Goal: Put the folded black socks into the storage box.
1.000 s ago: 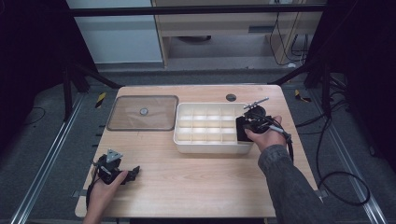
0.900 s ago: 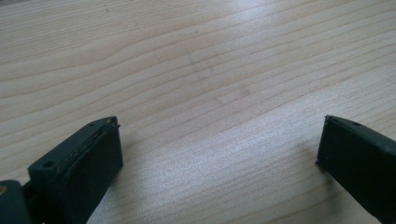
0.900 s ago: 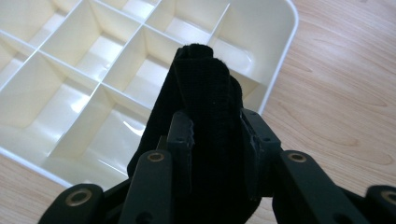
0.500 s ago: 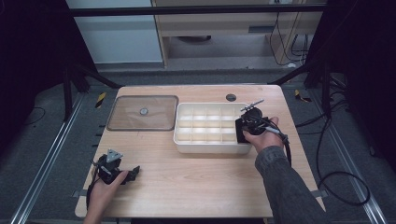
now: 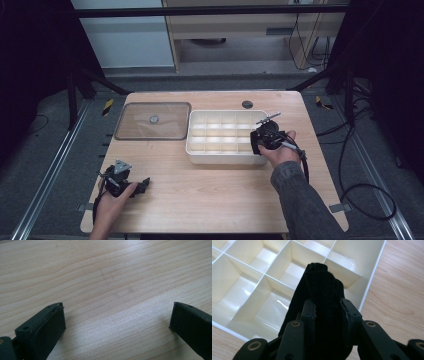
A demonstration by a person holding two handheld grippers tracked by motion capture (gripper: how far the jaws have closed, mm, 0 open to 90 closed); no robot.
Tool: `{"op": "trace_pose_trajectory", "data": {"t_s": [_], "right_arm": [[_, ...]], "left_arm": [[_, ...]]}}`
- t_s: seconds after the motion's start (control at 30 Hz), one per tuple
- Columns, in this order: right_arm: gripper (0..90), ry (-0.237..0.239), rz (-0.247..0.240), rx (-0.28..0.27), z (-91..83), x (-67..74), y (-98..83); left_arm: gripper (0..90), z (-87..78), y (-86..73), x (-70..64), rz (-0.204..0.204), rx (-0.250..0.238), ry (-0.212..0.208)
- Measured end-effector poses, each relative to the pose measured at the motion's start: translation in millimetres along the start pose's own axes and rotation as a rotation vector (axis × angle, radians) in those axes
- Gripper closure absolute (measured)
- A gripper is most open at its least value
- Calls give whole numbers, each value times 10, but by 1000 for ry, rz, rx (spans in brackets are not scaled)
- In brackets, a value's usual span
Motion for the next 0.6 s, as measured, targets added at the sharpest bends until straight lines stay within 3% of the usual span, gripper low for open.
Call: {"op": "trace_pose_trajectory", "data": {"t_s": [0.6], "right_arm": [[689, 8, 12, 63, 63, 4, -48]], "left_arm": [[0, 2, 2, -1, 0, -1, -1]]}}
Point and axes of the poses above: each handheld gripper's, and its own axes: z roughly forward along the jaws, y roughly out of its top, x roughly to its left, the point moved 8 cm from there along z, roughly forward along the jaws, and after that the axes turned 4 degrees about y, right-handed, at the moved point
